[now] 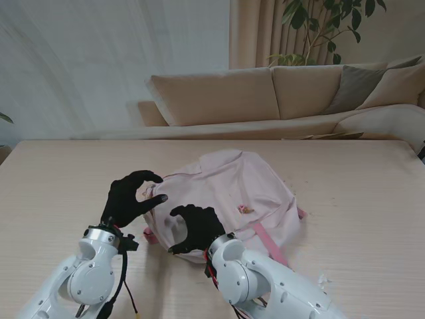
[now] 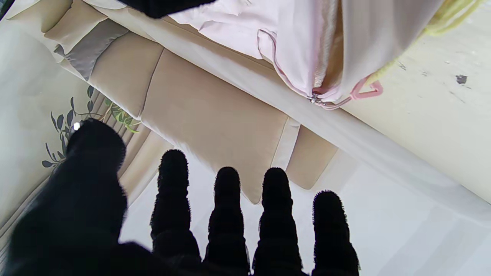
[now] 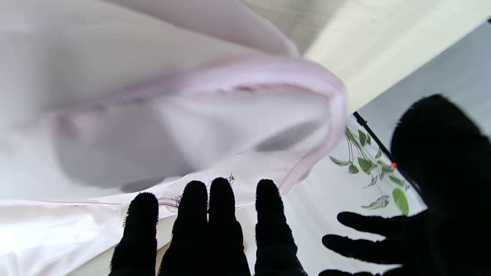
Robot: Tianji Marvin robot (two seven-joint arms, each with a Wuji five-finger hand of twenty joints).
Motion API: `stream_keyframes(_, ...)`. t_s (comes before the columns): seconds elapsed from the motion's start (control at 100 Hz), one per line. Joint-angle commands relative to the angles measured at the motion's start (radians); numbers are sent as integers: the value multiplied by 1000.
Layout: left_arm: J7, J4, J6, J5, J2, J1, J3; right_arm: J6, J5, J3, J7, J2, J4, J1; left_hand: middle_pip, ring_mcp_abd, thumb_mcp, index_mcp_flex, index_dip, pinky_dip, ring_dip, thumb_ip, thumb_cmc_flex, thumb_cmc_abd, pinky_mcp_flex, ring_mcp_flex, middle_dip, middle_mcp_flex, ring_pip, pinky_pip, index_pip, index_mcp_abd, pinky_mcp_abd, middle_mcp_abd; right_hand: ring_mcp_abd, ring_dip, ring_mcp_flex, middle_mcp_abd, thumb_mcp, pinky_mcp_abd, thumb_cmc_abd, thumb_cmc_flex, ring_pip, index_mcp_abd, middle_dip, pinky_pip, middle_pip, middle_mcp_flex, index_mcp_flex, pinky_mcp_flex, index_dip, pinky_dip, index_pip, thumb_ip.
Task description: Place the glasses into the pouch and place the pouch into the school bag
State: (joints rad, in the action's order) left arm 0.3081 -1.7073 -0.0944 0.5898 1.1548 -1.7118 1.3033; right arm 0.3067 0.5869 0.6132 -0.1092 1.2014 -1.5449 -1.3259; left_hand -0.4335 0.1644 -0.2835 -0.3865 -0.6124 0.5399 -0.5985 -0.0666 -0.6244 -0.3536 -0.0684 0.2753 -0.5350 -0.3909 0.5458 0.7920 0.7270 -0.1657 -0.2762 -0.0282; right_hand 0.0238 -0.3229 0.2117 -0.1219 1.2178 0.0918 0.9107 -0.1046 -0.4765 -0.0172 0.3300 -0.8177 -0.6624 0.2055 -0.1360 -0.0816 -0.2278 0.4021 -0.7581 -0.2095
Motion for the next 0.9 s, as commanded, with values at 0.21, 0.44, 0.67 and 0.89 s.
stream_keyframes(0.21,-18,-20,23,-7,6,-16,3,22,130,-72,-50,-13,-3,-18,21,-28,59,49,33,-38,40,48,18,34,-16,-49,39,68,-63,-90,-34,20,-7,8,16,21,-77,-20,96,12,110,146,28,-104,-75,150,156,-34,54,-32,114,184,136,-56)
stream_keyframes(0.44,-18,-18,27,-5,6,-16,-1,109,202,-137,-88,0,31,6,20,-29,62,62,35,-41,39,49,16,31,-16,-62,39,84,-66,-101,-34,20,-8,9,-2,28,-79,-45,103,21,124,88,40,-134,-92,155,212,-33,51,-27,142,224,231,-55)
stream_keyframes(0.67,-15,-15,29,-15,8,-13,-6,189,251,-195,-115,21,125,73,19,-27,63,59,36,-40,39,49,16,31,-15,-60,40,81,-67,-104,-34,21,-8,8,-37,-54,-23,-44,100,48,141,-67,-127,-87,32,-100,-112,-44,52,-1,6,137,31,-34)
stream_keyframes(0.89,-13,-13,33,-20,9,-10,-7,200,262,-206,-182,47,211,114,18,-26,63,43,37,-39,39,49,15,35,-15,-60,40,77,-66,-107,-31,37,-10,5,-77,-198,364,35,111,73,6,-289,-423,117,143,-503,-378,374,-273,36,-143,60,-247,23)
